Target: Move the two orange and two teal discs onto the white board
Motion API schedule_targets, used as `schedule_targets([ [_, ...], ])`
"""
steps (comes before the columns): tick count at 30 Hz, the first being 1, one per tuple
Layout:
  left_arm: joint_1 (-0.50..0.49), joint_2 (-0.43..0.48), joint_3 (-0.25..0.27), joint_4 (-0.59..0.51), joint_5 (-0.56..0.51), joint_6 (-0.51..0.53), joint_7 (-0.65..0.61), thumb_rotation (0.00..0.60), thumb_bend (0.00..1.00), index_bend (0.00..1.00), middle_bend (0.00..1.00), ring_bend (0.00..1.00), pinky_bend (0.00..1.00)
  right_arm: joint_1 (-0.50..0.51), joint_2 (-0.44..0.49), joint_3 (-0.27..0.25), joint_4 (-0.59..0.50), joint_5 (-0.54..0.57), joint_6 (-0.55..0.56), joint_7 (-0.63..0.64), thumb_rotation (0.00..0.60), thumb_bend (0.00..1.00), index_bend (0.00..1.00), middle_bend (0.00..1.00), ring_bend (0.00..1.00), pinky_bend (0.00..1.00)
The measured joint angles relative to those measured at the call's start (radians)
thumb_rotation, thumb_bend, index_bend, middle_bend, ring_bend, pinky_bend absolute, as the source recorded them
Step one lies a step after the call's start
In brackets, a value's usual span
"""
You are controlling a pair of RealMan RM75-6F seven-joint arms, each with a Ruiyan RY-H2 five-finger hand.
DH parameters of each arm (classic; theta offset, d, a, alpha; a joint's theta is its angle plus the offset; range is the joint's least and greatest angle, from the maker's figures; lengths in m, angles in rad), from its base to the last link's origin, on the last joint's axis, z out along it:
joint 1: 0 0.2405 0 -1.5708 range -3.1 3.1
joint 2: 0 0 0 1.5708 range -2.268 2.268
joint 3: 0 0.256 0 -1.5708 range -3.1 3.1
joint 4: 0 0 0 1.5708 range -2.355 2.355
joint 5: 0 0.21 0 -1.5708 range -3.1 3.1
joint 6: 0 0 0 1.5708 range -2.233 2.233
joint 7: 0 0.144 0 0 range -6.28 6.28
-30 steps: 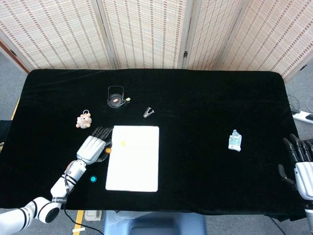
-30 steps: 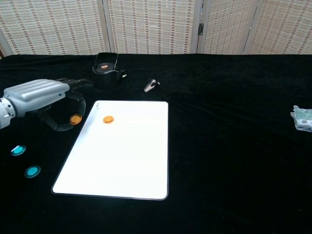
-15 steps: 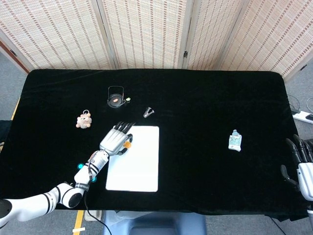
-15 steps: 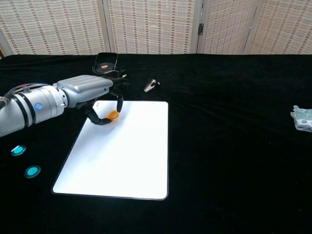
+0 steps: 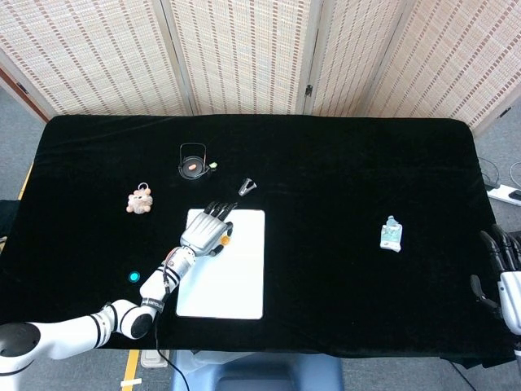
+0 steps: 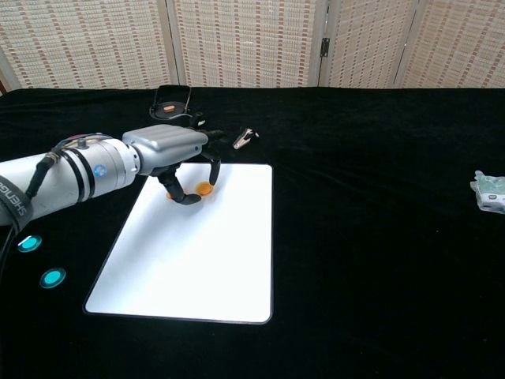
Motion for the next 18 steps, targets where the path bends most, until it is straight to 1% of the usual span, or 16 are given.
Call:
schedule_targets([
  [6,-0.013,-0.01,0.005,0.01,-0.042,-0.005,0.023,0.6,0.42,0.45,0.0,0.0,0.0,-0.004,0.0,0.0,0.007,0.003,0.002,0.008,0.6,0.51,0.0,0.0,0.04,0.0],
  [11,-0.018,-0.009,0.014,0.007,-0.055,0.002,0.03,0.6,0.42,0.39,0.0,0.0,0.0,-0.005,-0.001,-0.001,0.01,0.0,0.004,0.012,0.6,0.51,0.0,0.0,0.04,0.0],
  [15,-0.015,0.001,0.019,-0.011,-0.057,0.011,0.03,0.6,0.42,0.36,0.0,0.0,0.0,-0.008,-0.001,-0.001,0.009,-0.002,0.01,0.013,0.6,0.51,0.0,0.0,0.04,0.0],
  [18,-0.005,0.019,0.023,-0.039,-0.048,0.033,0.019,0.6,0.42,0.36,0.0,0.0,0.0,-0.01,0.001,0.0,0.008,-0.004,0.014,0.013,0.6,0.51,0.0,0.0,0.04,0.0],
])
